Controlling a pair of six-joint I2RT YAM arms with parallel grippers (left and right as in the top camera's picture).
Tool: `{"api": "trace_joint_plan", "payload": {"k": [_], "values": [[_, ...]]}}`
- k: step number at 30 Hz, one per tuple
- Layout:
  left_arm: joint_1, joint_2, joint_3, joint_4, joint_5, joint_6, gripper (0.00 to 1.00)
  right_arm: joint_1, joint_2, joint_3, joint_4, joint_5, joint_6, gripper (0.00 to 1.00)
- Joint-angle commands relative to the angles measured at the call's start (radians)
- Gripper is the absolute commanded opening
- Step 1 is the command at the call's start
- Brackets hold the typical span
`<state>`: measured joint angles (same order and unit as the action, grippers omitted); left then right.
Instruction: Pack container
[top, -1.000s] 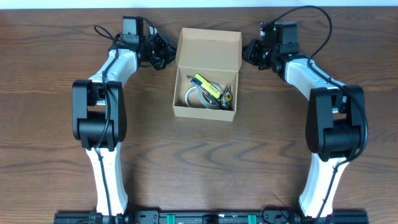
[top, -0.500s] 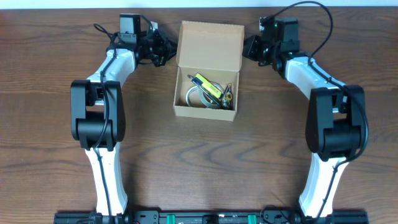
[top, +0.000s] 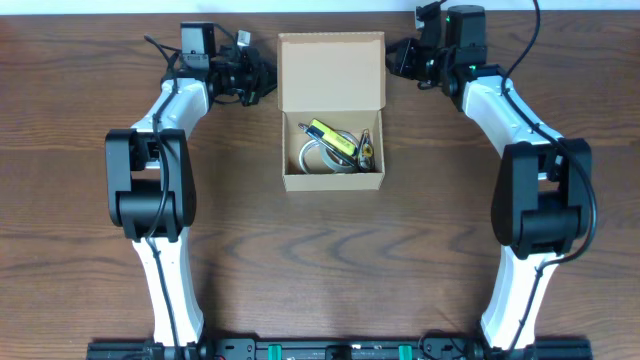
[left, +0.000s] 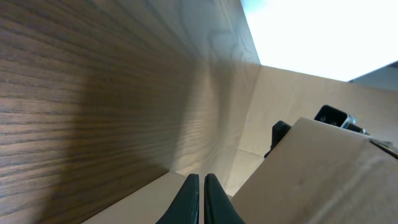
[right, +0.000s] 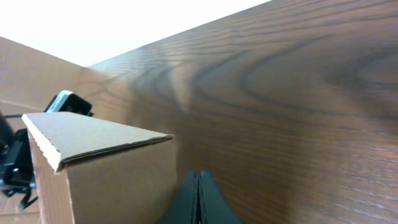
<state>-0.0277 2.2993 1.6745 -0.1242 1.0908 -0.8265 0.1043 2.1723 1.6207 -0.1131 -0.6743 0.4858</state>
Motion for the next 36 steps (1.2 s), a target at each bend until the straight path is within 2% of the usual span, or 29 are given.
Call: {"api": "trace_joint_plan", "payload": {"k": [1,9,13,26,36], "values": [[0.002,-0.007,0.017,-0.010,0.035,0.073,0.05,0.017,0.016,0.021,-0.005,-0.060,-0.024,0.01],[0.001,-0.109,0.017,-0.238,-0.134,0.248,0.05,0.047,0.010,0.021,-0.013,-0.061,-0.032,0.02],[0.001,-0.163,0.017,-0.291,-0.184,0.290,0.05,0.069,-0.004,0.021,-0.029,-0.059,-0.043,0.02],[0.001,-0.185,0.036,-0.393,-0.169,0.334,0.05,0.082,-0.107,0.021,-0.196,-0.010,-0.174,0.02],[0.001,-0.185,0.150,-0.504,-0.136,0.381,0.05,0.082,-0.185,0.021,-0.279,-0.004,-0.263,0.01]]}}
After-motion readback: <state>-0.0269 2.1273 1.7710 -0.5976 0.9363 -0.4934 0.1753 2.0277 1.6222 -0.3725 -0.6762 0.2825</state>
